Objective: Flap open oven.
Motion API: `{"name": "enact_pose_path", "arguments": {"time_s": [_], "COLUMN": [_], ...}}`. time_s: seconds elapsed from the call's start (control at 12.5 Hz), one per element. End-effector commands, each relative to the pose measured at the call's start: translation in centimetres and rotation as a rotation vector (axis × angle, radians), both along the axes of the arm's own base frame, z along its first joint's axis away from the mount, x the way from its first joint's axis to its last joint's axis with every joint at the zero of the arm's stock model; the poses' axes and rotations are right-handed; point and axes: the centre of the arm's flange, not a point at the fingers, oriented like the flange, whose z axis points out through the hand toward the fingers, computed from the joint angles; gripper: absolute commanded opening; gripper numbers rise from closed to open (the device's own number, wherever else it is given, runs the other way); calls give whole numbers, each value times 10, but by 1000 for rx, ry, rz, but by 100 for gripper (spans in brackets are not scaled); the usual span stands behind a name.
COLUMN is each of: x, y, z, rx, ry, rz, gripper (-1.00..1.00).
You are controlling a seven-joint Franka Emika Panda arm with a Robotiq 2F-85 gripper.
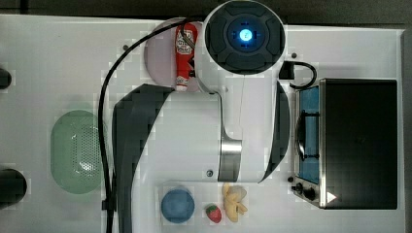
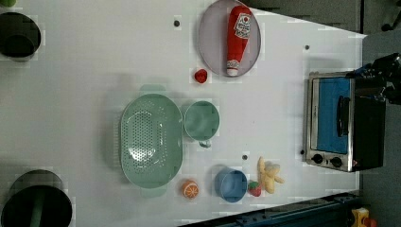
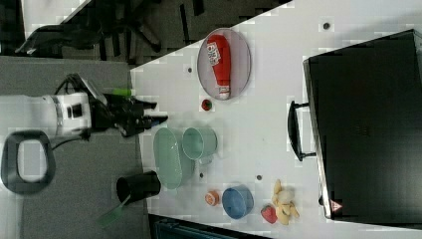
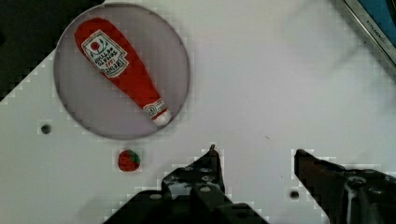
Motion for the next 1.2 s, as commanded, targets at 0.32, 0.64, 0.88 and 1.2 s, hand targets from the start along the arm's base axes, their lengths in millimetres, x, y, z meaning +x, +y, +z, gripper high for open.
{"name": "enact_pose_path", "arguments": {"time_s": [0.32,0.64,0.88,1.2], "x": [-133,-133,-133,-134], "y": [-13,-13,-17,-36], "z": [75,75,74,63], "rx": [-8,-9,-8,-7], "ry": [-12,-12,-10,4], "rz": [-176,-176,-184,-204], "gripper": [100,65,-9,-65]}}
